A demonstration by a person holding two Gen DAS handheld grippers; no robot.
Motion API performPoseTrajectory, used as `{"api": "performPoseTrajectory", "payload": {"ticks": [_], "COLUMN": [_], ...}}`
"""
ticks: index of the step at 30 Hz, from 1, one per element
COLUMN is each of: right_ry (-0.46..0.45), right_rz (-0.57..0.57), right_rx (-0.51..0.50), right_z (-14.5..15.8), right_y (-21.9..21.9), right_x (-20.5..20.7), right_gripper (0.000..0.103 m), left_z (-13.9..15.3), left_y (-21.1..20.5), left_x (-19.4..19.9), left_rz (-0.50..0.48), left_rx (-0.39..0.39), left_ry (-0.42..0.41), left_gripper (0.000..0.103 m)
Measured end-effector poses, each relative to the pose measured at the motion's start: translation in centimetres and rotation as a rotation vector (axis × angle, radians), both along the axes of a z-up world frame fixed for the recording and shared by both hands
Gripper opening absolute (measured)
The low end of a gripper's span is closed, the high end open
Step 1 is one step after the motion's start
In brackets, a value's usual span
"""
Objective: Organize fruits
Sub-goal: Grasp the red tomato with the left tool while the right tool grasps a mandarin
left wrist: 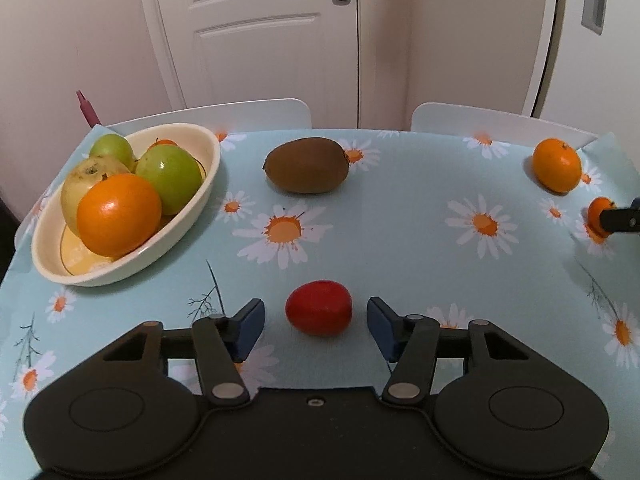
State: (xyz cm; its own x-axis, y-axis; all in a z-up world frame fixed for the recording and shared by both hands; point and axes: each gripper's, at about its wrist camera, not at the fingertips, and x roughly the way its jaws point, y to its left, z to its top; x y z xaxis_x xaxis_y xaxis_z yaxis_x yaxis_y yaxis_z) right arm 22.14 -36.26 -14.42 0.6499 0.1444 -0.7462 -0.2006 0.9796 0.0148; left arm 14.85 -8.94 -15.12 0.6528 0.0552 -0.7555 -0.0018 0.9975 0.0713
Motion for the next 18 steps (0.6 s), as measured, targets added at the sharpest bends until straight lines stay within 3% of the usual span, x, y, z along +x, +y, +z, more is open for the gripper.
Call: {"api": "performPoseTrajectory", "payload": {"ticks": [3,18], "right_ry": [0.006,0.026], "right_rz": [0.000,-0.012], "right_rx": [-0.004,-0.014], "right_z": [-0.3,-1.3], "right_y": [0.0,-0.5], "right_x": [0.3,1.7], "right_gripper": [0.089,0.072], "left_z": [0.0,0.4], "left_y": [0.0,-0.4], "left_x": [0.2,-0.5], "left_rz": [-0.008,-0.012], "left_rx": [-0.017,-0.013], "left_ry": [0.001,0.015], "left_gripper": [0.040,0.039]}}
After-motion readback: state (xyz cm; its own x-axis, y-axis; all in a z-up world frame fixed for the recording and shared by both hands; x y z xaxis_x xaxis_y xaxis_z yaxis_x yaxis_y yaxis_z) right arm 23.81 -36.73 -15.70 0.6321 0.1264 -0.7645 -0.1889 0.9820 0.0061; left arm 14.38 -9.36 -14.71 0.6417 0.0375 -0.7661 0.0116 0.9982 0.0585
